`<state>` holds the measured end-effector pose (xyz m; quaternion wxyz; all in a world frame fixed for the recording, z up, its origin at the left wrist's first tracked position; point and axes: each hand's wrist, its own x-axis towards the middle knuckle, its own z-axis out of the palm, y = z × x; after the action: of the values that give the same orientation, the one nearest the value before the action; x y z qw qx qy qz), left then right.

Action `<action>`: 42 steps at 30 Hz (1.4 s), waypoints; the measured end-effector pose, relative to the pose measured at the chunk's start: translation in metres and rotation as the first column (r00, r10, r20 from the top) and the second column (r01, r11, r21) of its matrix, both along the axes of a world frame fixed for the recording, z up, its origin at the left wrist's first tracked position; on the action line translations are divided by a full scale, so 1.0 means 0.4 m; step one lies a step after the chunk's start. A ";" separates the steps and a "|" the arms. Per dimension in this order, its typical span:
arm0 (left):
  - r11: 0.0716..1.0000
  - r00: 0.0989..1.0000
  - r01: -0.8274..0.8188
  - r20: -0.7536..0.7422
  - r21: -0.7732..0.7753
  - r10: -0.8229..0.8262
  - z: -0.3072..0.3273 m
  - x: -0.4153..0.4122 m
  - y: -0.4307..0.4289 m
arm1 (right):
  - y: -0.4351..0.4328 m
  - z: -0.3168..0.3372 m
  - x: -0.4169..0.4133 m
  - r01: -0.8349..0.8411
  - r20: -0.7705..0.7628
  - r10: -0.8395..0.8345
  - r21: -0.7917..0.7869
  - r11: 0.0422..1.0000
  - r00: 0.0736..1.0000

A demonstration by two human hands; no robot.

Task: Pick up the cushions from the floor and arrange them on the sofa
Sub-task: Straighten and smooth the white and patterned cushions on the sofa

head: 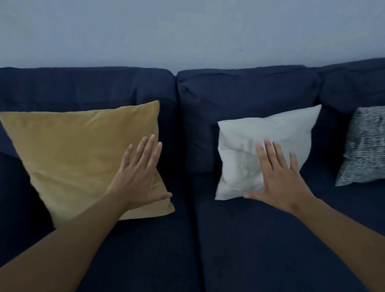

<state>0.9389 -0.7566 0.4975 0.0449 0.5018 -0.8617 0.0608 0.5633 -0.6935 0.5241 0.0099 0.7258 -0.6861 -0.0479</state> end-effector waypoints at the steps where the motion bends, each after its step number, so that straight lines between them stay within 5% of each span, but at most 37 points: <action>1: 1.000 1.000 -0.003 -0.014 -0.007 0.002 0.004 -0.053 0.014 | 0.017 0.007 -0.044 -0.002 0.004 0.002 0.000 1.000 1.000; 9: 0.998 0.997 0.064 -0.051 0.008 -0.064 -0.018 -0.384 0.025 | 0.024 -0.018 -0.282 -0.031 -0.021 0.031 -0.008 0.999 0.999; 27: 0.988 0.987 0.155 -0.047 0.005 -0.155 -0.191 -0.823 -0.136 | -0.236 -0.216 -0.446 -0.275 0.046 0.278 -0.056 0.960 0.960; 34: 0.999 0.999 -0.043 -0.010 0.004 0.043 -0.205 -0.847 -0.357 | -0.499 -0.256 -0.523 -0.404 -0.040 0.402 -0.092 0.910 0.915; 42: 0.975 0.967 -0.223 0.129 0.012 0.220 -0.138 -0.755 -0.411 | -0.621 -0.199 -0.689 -0.314 0.017 0.316 -0.076 0.946 0.949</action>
<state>0.6370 -0.9211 0.4423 -0.0238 0.5905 -0.8021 0.0860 0.2878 -0.9418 0.4446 0.0335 0.8259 -0.5627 -0.0104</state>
